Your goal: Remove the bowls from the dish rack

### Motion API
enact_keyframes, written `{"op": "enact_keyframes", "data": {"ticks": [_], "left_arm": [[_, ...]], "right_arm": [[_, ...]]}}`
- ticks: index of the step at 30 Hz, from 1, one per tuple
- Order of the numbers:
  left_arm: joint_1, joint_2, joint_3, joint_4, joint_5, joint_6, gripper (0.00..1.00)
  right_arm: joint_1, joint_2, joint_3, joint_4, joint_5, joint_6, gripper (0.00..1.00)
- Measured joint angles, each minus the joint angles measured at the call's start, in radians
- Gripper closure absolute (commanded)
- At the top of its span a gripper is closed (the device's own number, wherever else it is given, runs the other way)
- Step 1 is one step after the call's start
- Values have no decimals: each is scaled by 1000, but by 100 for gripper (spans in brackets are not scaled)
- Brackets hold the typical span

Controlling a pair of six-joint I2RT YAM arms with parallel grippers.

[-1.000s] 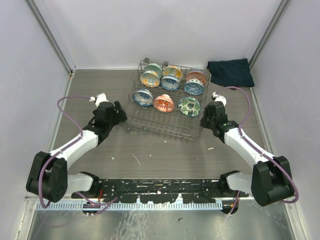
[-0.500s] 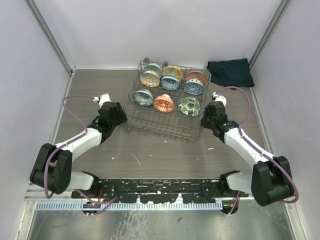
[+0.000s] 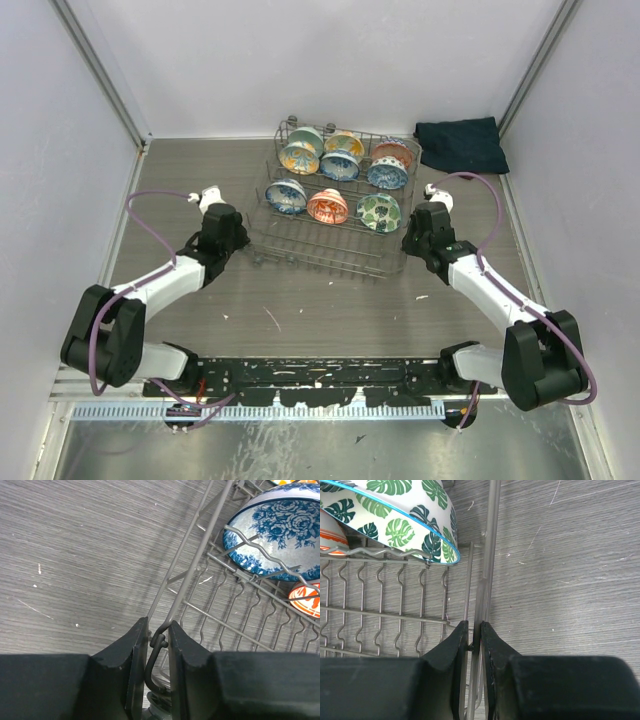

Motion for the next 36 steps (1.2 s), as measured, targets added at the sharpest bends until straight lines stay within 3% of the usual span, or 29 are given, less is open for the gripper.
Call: {"op": "enact_keyframes", "data": {"ticks": [9, 36], "left_arm": [[-2, 0, 0, 0, 0, 8, 99], [-11, -131, -23, -181, -106, -10, 100]], "right_arm": [[3, 0, 1, -1, 3, -1, 99], [136, 51, 38, 3, 117, -19, 99]]}}
